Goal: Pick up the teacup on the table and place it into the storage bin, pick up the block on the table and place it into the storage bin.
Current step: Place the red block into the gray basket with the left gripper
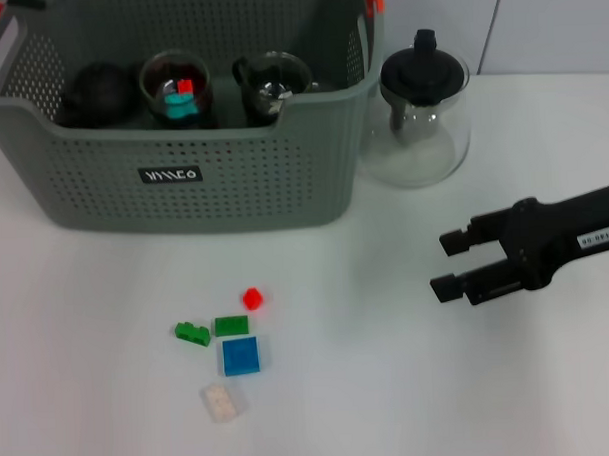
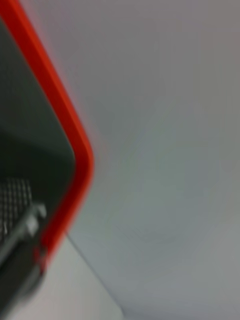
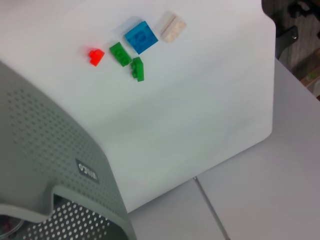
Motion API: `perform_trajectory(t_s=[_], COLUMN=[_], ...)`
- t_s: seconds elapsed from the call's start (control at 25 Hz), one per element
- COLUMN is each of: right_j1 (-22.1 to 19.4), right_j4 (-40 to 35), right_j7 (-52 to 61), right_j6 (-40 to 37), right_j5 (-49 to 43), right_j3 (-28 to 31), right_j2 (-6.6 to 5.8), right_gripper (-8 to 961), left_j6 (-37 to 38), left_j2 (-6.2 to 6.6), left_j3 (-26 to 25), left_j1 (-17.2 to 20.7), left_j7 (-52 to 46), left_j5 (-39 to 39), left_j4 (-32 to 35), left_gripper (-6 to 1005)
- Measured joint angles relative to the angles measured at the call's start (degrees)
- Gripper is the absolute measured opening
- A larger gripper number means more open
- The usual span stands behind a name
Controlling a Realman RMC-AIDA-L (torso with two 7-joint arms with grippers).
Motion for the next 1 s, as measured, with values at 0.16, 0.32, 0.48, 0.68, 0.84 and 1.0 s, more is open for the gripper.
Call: perform_trajectory(t_s=[0.16, 0.32, 0.48, 0.68, 0.84, 1.0], right_j1=[0.0, 0.0, 0.0, -0.3, -0.5, -0.5], right_j4=[0.2, 0.4, 0.5, 0.6, 0.6, 0.6], right_j7=[-0.2, -0.4, -0.5, -0.5, -0.5, -0.5], right_j6=[0.7, 1.2, 1.3, 1.3, 1.4, 1.4], right_j5=[0.0, 0.0, 0.0, 0.0, 0.0, 0.0], right_j3=[0.1, 0.1, 0.1, 0.0, 0.0, -0.1], right_j2=[-0.03, -0.04, 0.03, 0.14, 0.25, 0.33], right_gripper=[821, 820, 820, 820, 820, 821], left_j6=[-8.1, -15.9, -20.4, -22.4, -23.1, -23.3], left_j2=[1.7, 1.46, 1.6, 2.11, 2.13, 1.56], left_j3=[0.3, 3.6, 9.4, 12.6, 12.7, 12.7], left_j1=[-6.0, -9.2, -9.6, -9.5, -8.7, -7.4], left_j7=[-1.3, -4.3, -8.0, -9.4, -9.4, -9.4], left_j5=[9.0, 18.7, 21.8, 22.0, 22.1, 22.1], left_j4=[-11.4, -19.3, -23.3, -26.4, -26.5, -24.5], left_gripper=[413, 436, 460, 489, 513, 536])
